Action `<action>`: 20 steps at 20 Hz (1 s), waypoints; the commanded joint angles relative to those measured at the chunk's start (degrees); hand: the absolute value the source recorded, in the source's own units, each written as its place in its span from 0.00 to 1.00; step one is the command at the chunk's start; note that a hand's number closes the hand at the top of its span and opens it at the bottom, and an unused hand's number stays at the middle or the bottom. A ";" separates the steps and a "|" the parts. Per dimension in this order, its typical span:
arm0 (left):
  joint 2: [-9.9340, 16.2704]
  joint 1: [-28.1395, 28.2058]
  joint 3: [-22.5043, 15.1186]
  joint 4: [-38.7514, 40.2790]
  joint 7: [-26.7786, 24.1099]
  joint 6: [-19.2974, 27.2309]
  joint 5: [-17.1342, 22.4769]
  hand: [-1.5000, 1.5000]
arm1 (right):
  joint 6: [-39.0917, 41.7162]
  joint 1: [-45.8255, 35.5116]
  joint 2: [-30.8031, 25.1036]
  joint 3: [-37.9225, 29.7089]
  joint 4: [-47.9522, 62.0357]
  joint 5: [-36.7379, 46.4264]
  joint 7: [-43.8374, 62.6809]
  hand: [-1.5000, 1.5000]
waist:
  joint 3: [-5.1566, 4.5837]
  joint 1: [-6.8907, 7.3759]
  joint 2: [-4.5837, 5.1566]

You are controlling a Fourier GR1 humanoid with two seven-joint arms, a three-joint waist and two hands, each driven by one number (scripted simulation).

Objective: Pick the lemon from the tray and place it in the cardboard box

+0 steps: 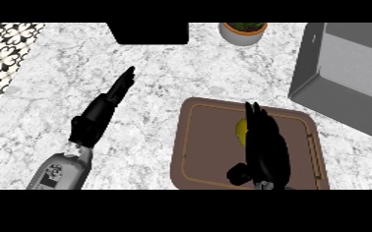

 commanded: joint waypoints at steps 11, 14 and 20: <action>-5.35 -2.90 2.27 2.63 1.52 -2.02 -5.58 0.50 | 5.39 -3.59 4.38 -6.01 10.19 -0.30 -2.59 0.00 | 0.00 -0.07 0.08; -4.69 3.03 3.35 -0.39 -0.58 -4.22 -6.23 0.50 | 2.23 2.81 3.52 -4.38 7.84 0.95 -5.22 0.00 | 0.00 -0.01 0.00; -7.55 0.84 4.76 1.49 -1.28 -4.70 -7.62 0.50 | 2.25 -2.88 6.27 -8.31 16.39 2.23 -6.74 0.00 | 0.00 0.08 0.04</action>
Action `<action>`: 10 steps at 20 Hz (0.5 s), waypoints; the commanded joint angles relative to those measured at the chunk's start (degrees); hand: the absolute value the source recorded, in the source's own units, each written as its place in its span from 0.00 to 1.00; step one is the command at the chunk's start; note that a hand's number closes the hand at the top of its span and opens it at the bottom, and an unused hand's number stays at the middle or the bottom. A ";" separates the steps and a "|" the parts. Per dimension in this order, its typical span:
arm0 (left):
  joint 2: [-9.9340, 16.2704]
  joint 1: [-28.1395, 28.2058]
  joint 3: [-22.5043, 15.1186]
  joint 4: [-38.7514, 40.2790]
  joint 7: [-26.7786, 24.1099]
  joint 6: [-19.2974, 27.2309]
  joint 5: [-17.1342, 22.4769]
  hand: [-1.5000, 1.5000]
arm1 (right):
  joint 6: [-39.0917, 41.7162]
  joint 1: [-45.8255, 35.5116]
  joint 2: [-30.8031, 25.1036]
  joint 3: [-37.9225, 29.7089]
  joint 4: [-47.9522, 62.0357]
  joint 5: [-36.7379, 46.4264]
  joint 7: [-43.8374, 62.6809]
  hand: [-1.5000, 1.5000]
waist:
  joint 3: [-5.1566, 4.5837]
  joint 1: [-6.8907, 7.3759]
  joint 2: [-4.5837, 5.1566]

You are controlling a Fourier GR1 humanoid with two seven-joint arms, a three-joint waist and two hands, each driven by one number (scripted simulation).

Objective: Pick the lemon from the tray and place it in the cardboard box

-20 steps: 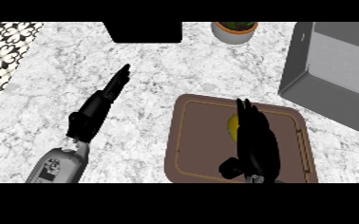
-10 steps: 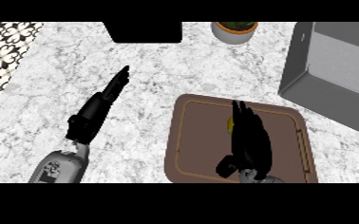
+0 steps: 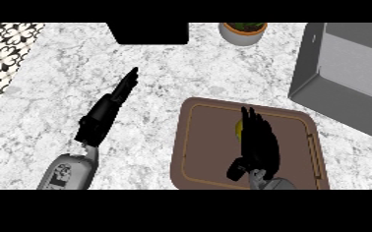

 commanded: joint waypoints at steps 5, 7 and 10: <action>-0.38 3.29 1.83 -3.91 0.70 -3.23 -0.01 0.50 | -0.32 -0.69 -0.11 -2.41 4.42 2.80 -0.66 0.00 | 0.00 0.12 -0.02; -2.89 -0.41 1.36 -0.86 1.17 -1.49 -1.68 0.50 | -1.88 -4.61 -0.20 -5.57 10.04 2.04 -4.05 0.00 | 0.01 0.09 0.04; -1.40 -0.26 3.02 0.27 0.09 -2.74 -1.95 0.50 | -8.86 2.11 1.23 -2.14 11.40 3.74 -6.19 1.00 | 0.01 0.02 0.03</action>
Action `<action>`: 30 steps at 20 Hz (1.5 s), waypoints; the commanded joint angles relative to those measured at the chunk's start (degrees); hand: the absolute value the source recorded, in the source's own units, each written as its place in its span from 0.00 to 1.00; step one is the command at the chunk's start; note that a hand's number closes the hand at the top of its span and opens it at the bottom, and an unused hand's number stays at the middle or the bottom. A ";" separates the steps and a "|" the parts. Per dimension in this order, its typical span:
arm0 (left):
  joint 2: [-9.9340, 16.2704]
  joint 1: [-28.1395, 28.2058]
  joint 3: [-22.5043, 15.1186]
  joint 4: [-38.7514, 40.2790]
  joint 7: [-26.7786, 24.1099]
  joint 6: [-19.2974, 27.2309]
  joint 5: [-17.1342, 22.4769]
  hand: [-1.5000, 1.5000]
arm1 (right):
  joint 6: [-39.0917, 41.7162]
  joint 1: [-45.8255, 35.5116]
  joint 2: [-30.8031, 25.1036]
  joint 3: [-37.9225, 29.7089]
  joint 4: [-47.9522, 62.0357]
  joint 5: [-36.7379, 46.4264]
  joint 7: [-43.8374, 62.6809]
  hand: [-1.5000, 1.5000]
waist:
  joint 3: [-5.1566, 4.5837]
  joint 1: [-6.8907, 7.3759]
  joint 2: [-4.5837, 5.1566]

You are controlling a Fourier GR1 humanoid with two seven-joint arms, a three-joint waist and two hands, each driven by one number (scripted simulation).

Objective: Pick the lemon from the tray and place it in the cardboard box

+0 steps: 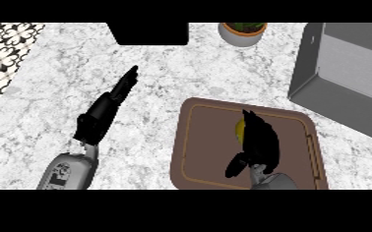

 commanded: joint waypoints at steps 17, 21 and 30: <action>-0.28 -1.61 1.97 -1.16 2.54 -2.54 -0.26 0.50 | -1.54 -7.03 -21.11 -14.79 7.81 -7.20 -29.31 1.00 | 0.34 0.22 0.55; -1.96 2.33 -0.54 -4.13 2.21 -0.76 -2.55 0.50 | -10.16 -6.19 -22.95 -16.64 8.26 -3.19 -31.71 1.00 | 0.32 0.21 0.39; -2.79 0.45 1.56 0.30 -0.74 -0.18 -2.88 0.50 | -0.17 -2.80 -25.51 -19.12 -17.32 -5.44 -25.88 1.00 | 0.25 -0.65 0.24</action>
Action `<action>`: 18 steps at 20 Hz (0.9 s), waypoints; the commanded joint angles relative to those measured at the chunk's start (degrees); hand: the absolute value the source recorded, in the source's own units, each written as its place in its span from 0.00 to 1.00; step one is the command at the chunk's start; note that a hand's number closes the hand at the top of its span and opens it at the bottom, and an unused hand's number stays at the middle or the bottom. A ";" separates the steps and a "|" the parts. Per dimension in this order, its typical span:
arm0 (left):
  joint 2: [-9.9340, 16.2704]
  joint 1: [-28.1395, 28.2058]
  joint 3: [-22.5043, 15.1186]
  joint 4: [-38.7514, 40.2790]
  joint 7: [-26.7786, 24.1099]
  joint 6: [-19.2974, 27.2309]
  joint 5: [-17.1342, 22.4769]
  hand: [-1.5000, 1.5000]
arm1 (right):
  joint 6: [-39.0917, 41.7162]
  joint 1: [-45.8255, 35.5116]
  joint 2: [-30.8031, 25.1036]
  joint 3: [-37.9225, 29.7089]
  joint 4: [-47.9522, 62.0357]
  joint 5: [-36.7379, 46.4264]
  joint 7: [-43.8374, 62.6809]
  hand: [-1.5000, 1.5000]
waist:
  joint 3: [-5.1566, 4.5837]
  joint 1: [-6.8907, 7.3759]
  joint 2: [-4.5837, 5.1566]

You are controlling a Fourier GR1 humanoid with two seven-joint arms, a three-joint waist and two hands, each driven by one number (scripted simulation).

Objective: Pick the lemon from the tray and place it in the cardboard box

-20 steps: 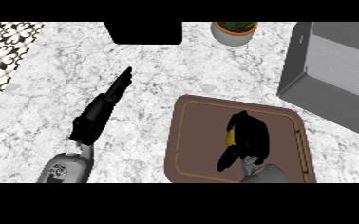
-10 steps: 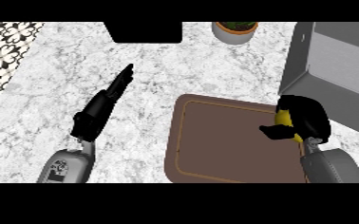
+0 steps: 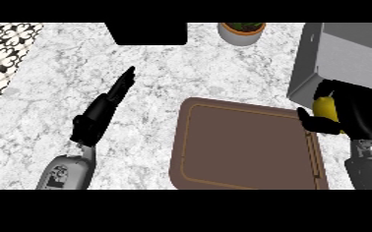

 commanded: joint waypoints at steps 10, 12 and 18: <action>0.39 -1.10 1.70 0.19 0.04 -2.25 1.44 0.50 | 12.45 0.33 1.31 -9.53 -30.90 -8.21 12.73 1.00 | 0.01 0.23 0.11; -0.98 -1.06 0.49 -2.75 3.68 -1.21 0.92 0.50 | 13.99 3.63 0.87 -13.59 -35.84 -11.72 12.60 1.00 | 0.03 -0.05 0.00; -1.35 -0.78 0.70 0.77 -0.14 -0.32 -1.52 0.50 | 16.91 -9.27 -3.45 -19.90 -24.52 -12.42 14.04 1.00 | 0.01 0.49 0.18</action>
